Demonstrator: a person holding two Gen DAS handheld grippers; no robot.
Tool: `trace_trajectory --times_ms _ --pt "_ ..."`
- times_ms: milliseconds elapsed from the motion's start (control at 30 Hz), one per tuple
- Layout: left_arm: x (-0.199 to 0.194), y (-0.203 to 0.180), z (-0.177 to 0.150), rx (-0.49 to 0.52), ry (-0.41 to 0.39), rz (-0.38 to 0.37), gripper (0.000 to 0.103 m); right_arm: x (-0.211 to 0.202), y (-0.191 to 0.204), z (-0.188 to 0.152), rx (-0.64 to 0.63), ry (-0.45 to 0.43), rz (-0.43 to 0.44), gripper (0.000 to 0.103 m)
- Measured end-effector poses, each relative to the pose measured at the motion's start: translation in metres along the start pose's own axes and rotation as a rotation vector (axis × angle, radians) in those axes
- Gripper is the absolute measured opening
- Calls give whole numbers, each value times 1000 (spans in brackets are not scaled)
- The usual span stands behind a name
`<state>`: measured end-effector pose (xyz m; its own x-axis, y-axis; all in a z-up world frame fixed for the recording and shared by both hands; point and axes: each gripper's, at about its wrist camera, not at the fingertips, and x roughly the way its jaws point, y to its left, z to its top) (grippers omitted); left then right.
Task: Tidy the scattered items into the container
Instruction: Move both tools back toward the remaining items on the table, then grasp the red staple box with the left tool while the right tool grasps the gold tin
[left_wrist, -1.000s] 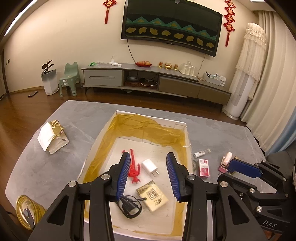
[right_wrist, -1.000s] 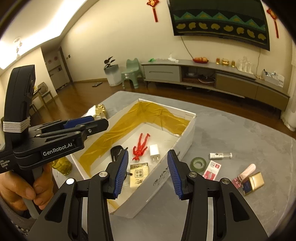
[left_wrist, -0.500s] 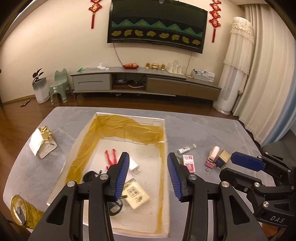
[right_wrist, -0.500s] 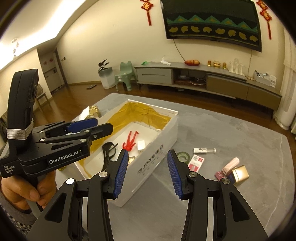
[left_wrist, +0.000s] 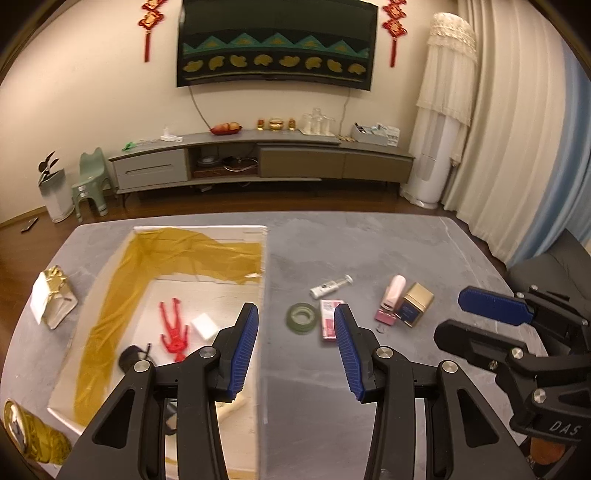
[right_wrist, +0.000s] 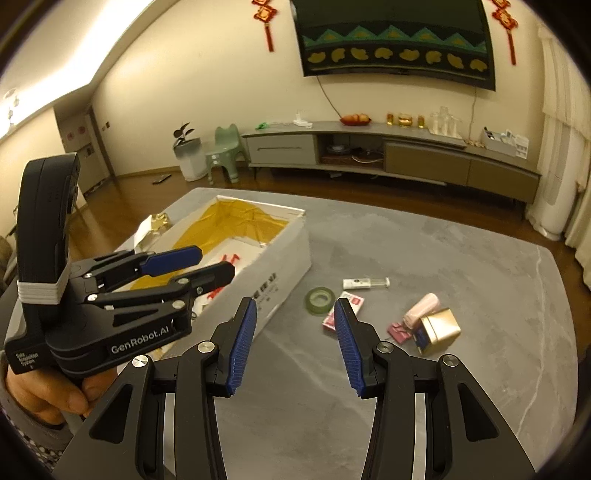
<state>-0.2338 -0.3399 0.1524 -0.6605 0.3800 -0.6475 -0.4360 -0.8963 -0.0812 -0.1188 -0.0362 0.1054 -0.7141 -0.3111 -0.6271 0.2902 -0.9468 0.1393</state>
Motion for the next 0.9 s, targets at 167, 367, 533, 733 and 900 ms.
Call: trace_trajectory --times_ms 167,367,533,733,900 --pt "19 -23 -4 35 33 -34 45 5 -22 -4 37 12 -21 47" --pt "41 -46 -8 75 70 -54 45 10 -44 -10 69 19 -36 47" --pt "61 -54 -13 84 109 -60 45 22 -65 -16 98 42 -62 47" --pt "90 -56 -18 45 166 -85 45 46 -99 -27 144 88 -103 47" --pt "114 -65 -21 70 209 -87 45 70 -131 -38 176 134 -154 47"
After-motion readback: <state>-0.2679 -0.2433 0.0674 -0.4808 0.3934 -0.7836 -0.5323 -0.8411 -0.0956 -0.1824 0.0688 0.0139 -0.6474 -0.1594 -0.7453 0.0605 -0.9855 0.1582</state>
